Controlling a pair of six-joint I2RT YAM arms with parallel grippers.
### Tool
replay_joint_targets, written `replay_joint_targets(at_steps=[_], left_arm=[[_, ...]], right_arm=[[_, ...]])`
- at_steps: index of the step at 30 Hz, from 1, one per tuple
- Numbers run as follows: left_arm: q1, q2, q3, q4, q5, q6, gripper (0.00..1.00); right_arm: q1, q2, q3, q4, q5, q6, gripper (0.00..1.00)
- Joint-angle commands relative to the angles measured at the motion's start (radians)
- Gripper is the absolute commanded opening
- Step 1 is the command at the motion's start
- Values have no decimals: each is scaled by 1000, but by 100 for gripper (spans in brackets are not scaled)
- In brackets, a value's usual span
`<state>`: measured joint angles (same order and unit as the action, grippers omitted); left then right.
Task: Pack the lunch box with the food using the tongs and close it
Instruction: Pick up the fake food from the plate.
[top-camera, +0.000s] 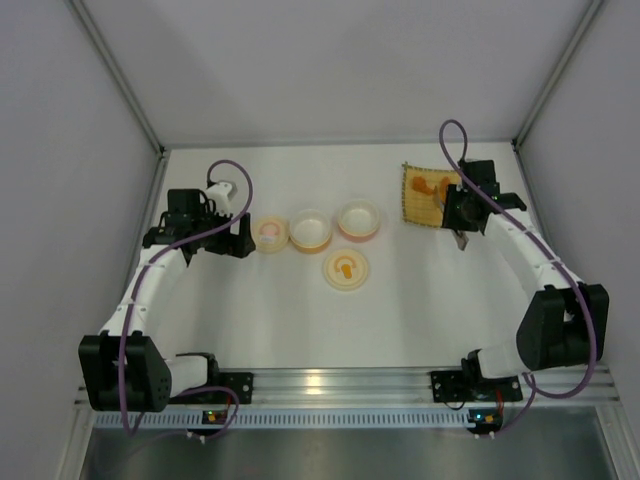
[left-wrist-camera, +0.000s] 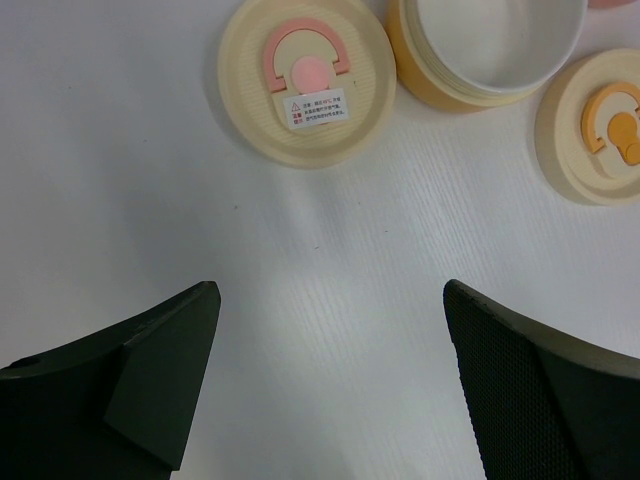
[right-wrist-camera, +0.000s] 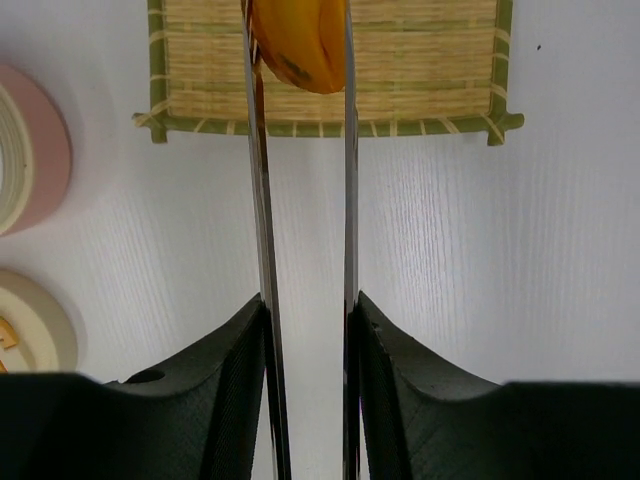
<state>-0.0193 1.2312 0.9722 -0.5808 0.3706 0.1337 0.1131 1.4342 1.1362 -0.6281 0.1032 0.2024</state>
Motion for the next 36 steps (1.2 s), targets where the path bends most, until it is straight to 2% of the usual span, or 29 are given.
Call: replay_joint_targets(at_steps=[1, 10, 18, 24, 36], left_arm=[[7, -16, 28, 32, 28, 10, 98], [12, -22, 29, 25, 28, 14, 98], [88, 33, 83, -16, 140, -6, 98], [90, 39, 88, -19, 142, -5, 98], [91, 42, 89, -21, 139, -2, 98]], right_arm=[[-6, -40, 68, -30, 0, -3, 36], [-4, -44, 94, -39, -26, -3, 34], [-6, -57, 128, -71, -59, -12, 31], [-6, -61, 120, -64, -132, 0, 29], [-4, -34, 128, -45, -122, -1, 27]])
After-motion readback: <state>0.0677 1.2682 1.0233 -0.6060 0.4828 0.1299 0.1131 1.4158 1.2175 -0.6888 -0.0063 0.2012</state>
